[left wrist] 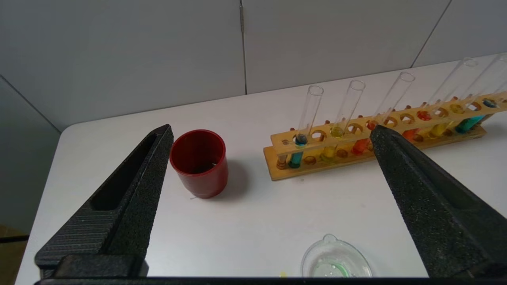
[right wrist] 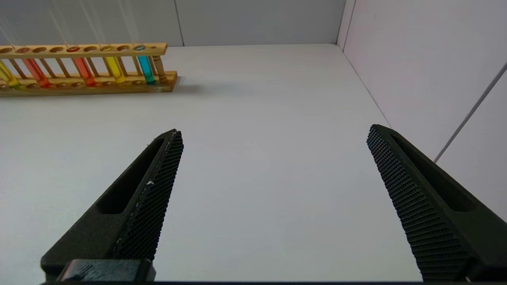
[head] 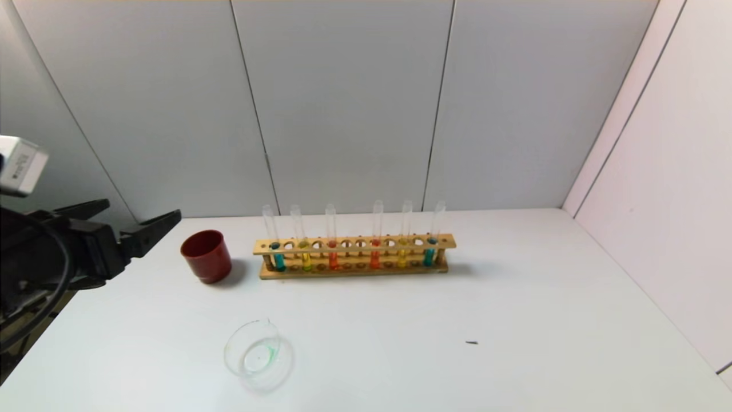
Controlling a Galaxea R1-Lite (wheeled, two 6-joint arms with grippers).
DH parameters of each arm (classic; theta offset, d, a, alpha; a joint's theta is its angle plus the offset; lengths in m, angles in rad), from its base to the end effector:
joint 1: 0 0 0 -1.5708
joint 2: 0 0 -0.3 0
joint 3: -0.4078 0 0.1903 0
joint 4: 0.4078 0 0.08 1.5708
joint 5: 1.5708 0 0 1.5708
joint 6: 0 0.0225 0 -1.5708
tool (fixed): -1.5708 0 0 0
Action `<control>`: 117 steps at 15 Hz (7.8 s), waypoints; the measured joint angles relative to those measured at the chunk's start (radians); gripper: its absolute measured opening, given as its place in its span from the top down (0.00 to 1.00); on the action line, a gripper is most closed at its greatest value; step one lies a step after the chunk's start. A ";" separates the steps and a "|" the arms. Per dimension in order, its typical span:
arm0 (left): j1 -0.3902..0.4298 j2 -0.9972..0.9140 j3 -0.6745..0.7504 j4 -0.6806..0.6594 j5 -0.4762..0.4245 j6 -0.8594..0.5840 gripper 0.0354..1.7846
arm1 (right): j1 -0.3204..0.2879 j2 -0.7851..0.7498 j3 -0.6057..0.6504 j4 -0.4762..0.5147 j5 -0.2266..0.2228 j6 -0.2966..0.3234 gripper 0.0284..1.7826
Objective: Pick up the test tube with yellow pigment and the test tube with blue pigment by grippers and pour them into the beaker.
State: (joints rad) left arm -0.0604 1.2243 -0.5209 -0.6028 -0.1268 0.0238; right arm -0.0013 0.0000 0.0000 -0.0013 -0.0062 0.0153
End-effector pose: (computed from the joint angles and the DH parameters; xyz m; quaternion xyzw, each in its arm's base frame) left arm 0.1815 -0.0138 0.2165 0.0102 0.0491 -0.0939 0.9943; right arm -0.0228 -0.0001 0.0756 0.0077 -0.0007 -0.0037 1.0000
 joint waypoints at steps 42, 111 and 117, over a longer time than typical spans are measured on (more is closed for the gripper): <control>-0.206 0.886 -0.199 -0.661 0.192 -0.064 0.07 | 0.000 0.000 0.000 0.000 0.000 0.000 0.05; -0.266 0.013 -0.116 0.620 0.458 0.487 0.84 | 0.000 0.000 0.000 0.000 0.000 0.000 0.05; -0.381 0.125 -0.126 0.670 0.550 0.512 0.84 | 0.000 0.000 0.000 0.000 0.000 0.000 0.05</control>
State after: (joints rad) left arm -0.4415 1.3489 -0.6466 0.0668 0.4232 0.5357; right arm -0.0017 0.0000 -0.0004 -0.0013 -0.0062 0.0149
